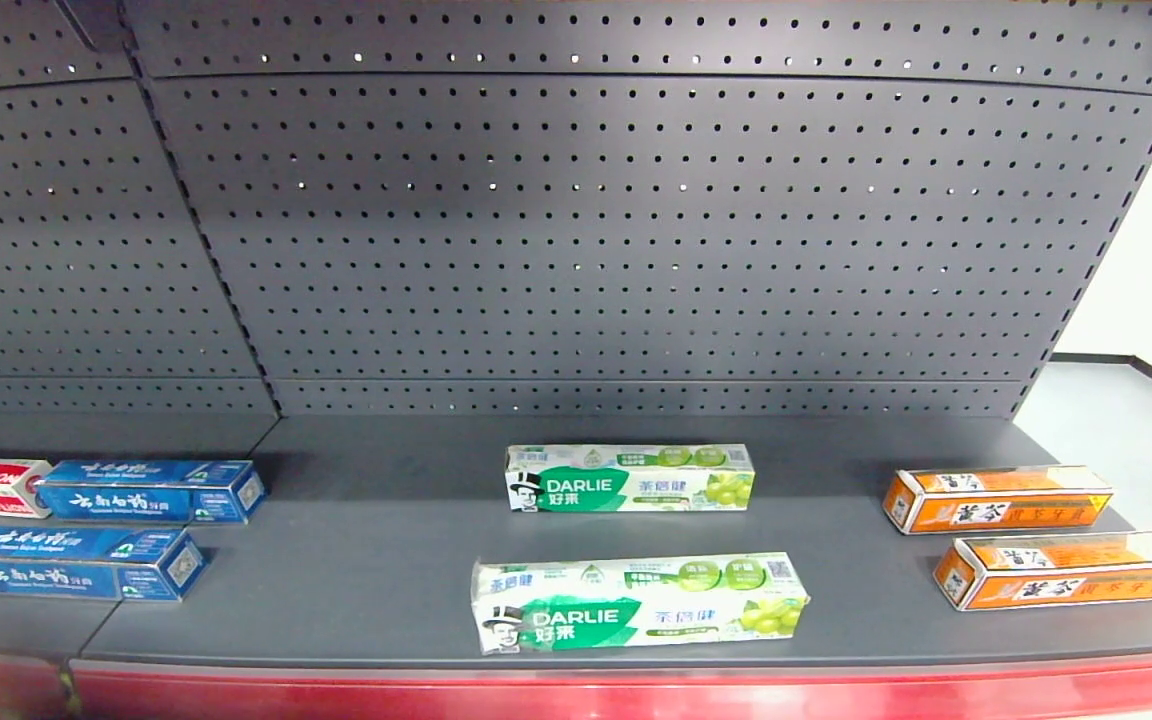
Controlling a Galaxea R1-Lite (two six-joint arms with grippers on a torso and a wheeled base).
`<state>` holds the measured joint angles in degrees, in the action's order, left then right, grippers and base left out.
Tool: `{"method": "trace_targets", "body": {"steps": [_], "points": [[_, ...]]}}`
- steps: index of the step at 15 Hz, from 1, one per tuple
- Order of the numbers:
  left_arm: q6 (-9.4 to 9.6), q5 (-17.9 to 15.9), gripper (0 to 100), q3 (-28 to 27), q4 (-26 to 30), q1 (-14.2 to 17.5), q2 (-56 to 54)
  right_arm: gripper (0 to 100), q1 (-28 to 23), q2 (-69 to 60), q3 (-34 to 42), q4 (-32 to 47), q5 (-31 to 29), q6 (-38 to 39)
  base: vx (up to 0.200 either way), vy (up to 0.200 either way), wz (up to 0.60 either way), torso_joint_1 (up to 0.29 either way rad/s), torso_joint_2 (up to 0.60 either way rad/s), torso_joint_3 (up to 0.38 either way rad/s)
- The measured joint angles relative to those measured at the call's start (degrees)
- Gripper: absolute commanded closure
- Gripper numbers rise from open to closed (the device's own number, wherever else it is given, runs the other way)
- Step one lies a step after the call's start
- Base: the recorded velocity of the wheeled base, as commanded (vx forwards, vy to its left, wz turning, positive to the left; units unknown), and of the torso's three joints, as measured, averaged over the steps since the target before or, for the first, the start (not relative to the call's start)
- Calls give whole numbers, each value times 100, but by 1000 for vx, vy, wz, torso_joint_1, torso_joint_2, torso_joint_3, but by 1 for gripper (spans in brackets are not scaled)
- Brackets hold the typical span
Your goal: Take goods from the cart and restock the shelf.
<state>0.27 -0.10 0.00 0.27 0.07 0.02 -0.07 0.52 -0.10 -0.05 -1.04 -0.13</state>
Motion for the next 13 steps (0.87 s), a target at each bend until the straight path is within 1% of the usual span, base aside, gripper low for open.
{"method": "trace_targets", "body": {"steps": [13], "points": [[0, 0, 0, 0, 0, 0, 0, 0, 0, -43, 0, -2, 0, -5, 0, 0, 0, 0, 0, 0]]}}
